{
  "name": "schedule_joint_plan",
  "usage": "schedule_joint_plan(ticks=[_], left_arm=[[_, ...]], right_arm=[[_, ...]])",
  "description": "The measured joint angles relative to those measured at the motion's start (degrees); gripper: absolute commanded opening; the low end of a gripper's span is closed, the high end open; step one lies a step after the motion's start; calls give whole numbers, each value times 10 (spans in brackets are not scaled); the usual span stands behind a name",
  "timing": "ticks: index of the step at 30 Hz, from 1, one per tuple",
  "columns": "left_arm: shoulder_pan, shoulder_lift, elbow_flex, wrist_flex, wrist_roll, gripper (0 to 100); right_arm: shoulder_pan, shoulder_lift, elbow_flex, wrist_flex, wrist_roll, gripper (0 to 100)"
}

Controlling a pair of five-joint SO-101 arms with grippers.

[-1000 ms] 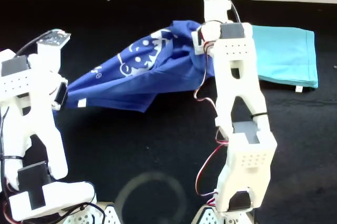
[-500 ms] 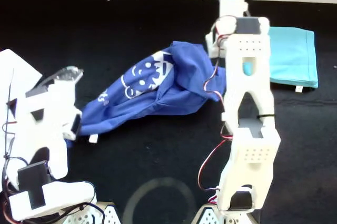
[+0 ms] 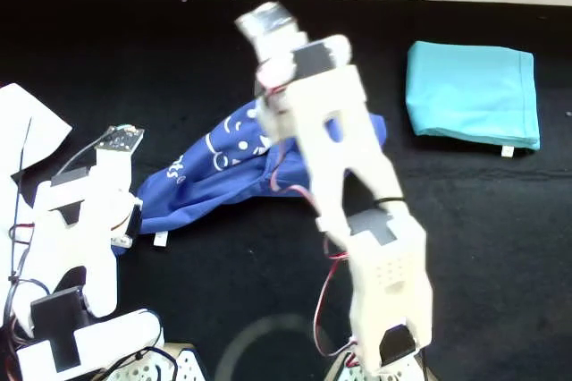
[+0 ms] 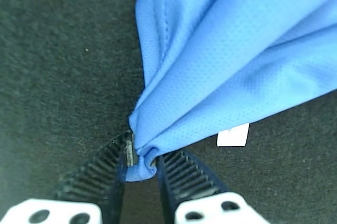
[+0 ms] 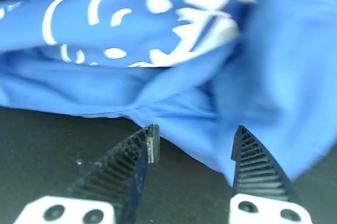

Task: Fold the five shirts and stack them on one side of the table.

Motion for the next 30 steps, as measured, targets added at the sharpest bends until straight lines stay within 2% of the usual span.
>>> schedule_joint_plan(ticks=[5,11,13,16,22,25,30], left_arm=[[0,0,1,0,0,9],[0,0,1,0,0,9],[0,0,1,0,0,9],[0,0,1,0,0,9],[0,0,1,0,0,9],[0,0,1,0,0,9],[0,0,1,0,0,9]], right_arm=[[-10,65,19,-87,-11,224],[-3,121,20,-116,-28,223],[4,127,20,-126,-28,180],[15,128,20,-138,-28,5],[50,128,11,-143,-28,7],[63,128,-32,-115,-28,7],[65,128,-171,11,-28,6]])
